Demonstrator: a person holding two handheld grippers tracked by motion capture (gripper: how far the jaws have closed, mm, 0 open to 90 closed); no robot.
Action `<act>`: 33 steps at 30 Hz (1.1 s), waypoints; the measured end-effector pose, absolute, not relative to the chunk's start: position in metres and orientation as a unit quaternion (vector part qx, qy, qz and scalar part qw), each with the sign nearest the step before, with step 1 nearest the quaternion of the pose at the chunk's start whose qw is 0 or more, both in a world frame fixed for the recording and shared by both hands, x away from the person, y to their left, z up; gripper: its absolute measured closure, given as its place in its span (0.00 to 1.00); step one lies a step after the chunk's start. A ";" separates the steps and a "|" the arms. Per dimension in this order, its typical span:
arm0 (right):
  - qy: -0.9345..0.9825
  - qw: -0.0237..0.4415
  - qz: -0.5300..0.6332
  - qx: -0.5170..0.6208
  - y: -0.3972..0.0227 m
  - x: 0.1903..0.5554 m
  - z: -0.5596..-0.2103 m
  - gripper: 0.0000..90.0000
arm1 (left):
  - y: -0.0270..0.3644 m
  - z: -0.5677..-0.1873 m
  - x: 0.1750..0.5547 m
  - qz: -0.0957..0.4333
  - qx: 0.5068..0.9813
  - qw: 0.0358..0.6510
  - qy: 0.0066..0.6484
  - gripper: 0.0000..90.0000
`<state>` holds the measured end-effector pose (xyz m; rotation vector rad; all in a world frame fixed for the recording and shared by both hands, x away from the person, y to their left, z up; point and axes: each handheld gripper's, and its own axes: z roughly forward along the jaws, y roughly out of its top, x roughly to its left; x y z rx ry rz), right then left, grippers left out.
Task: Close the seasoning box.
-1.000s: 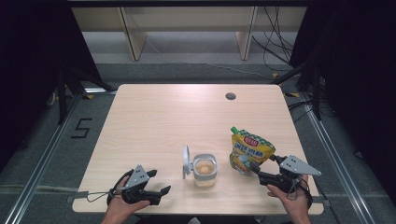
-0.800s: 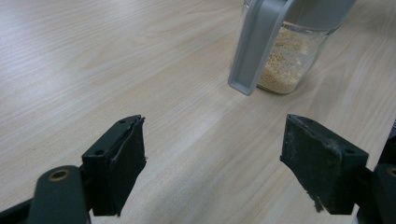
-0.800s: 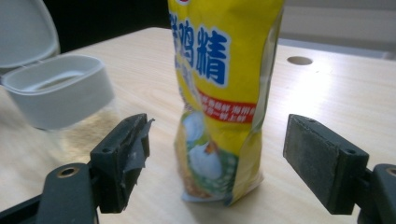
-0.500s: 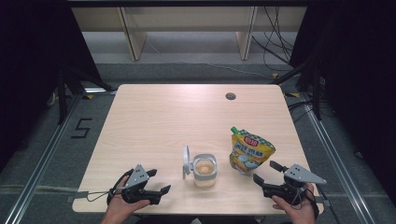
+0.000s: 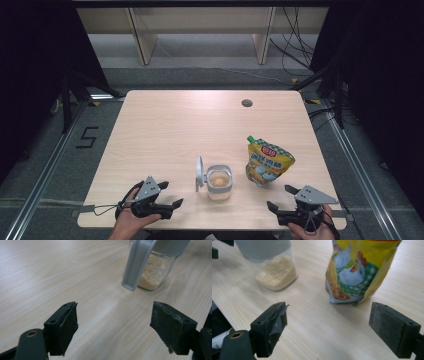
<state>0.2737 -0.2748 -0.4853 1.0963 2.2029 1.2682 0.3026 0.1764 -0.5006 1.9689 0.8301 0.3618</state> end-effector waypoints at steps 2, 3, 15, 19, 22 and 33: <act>0.784 0.184 0.444 0.392 -0.273 0.271 -0.485 0.18 | 0.178 -0.500 0.303 0.148 0.801 0.469 0.341 0.23; 0.792 0.184 0.436 0.386 -0.273 0.271 -0.485 0.18 | 0.179 -0.499 0.303 0.151 0.803 0.466 0.341 0.23; 0.809 0.187 0.407 0.379 -0.269 0.270 -0.489 0.19 | 0.180 -0.489 0.302 0.145 0.806 0.476 0.321 0.43; 0.810 0.188 0.413 0.371 -0.268 0.272 -0.489 0.19 | 0.174 -0.483 0.301 0.138 0.794 0.494 0.328 0.61; 0.811 0.186 0.405 0.379 -0.268 0.271 -0.490 0.20 | 0.172 -0.474 0.303 0.151 0.791 0.502 0.314 0.75; 0.808 0.189 0.404 0.385 -0.269 0.270 -0.489 0.21 | 0.152 -0.457 0.310 0.159 0.794 0.512 0.285 0.97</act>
